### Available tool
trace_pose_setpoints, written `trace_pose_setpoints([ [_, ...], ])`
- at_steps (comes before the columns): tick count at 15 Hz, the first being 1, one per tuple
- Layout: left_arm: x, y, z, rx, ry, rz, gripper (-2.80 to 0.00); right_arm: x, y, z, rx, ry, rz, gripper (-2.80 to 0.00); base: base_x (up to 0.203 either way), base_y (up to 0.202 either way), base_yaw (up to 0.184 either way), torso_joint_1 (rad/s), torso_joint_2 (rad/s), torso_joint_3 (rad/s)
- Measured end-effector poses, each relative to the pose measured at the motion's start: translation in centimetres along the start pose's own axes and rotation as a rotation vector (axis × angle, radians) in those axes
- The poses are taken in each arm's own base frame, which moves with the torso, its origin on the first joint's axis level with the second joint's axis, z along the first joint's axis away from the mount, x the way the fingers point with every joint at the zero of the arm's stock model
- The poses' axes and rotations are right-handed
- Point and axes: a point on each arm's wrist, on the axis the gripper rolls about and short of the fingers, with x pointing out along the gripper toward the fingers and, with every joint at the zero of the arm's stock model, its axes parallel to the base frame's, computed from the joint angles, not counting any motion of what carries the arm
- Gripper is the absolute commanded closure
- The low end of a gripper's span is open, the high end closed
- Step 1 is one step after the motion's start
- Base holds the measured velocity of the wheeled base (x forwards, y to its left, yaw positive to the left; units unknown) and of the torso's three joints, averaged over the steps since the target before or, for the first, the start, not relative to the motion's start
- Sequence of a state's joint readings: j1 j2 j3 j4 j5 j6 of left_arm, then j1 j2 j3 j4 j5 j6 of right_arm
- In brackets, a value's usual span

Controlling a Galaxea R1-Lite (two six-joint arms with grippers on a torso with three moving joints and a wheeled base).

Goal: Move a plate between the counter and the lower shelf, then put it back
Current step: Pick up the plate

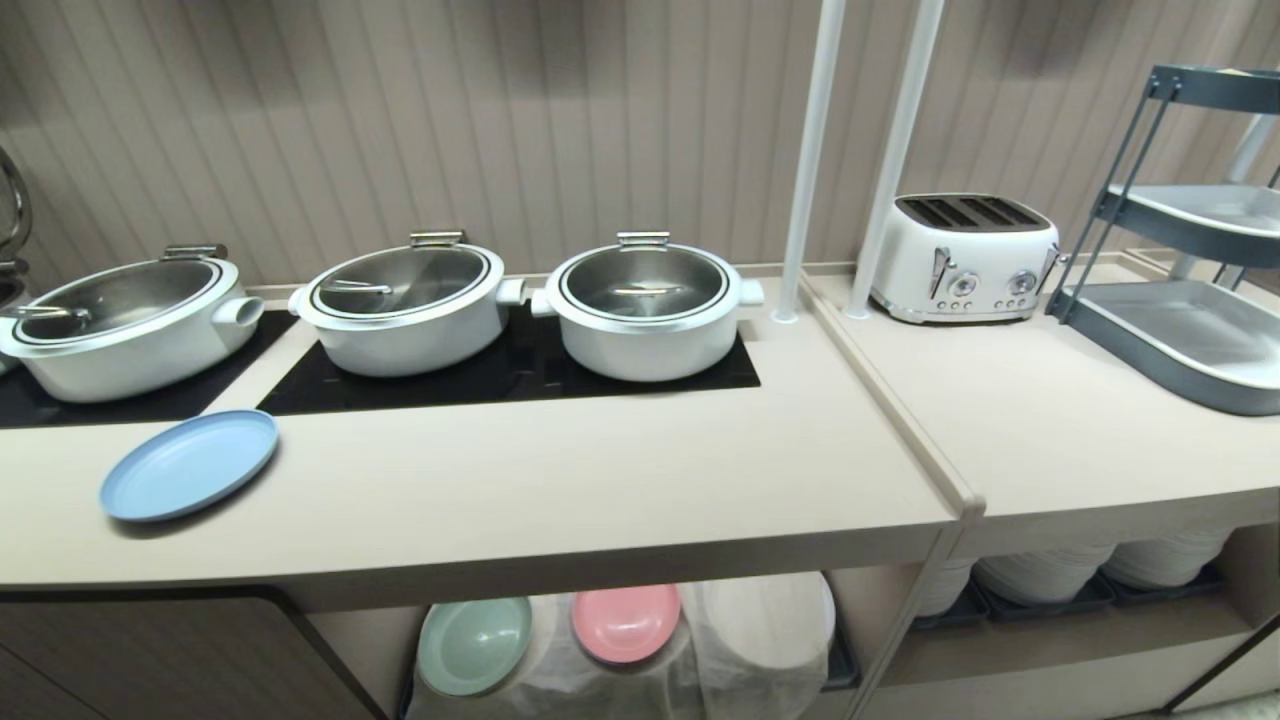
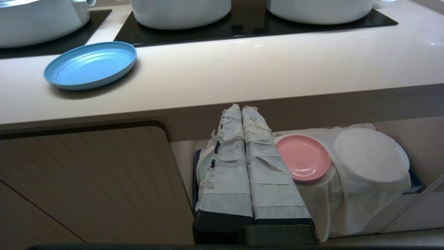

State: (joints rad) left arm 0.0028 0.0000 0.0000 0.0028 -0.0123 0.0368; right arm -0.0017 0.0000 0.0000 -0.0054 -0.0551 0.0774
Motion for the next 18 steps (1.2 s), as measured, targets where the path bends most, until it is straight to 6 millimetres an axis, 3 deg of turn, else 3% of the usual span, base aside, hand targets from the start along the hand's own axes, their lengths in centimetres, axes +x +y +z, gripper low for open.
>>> trace_pose_setpoints([
  [18,0.00,0.00,0.00,0.000,0.000,0.000,0.00,0.00,0.00,0.00,0.000,0.000,0.000,0.00,0.000,0.000,0.000,0.000,0.00,0.000],
])
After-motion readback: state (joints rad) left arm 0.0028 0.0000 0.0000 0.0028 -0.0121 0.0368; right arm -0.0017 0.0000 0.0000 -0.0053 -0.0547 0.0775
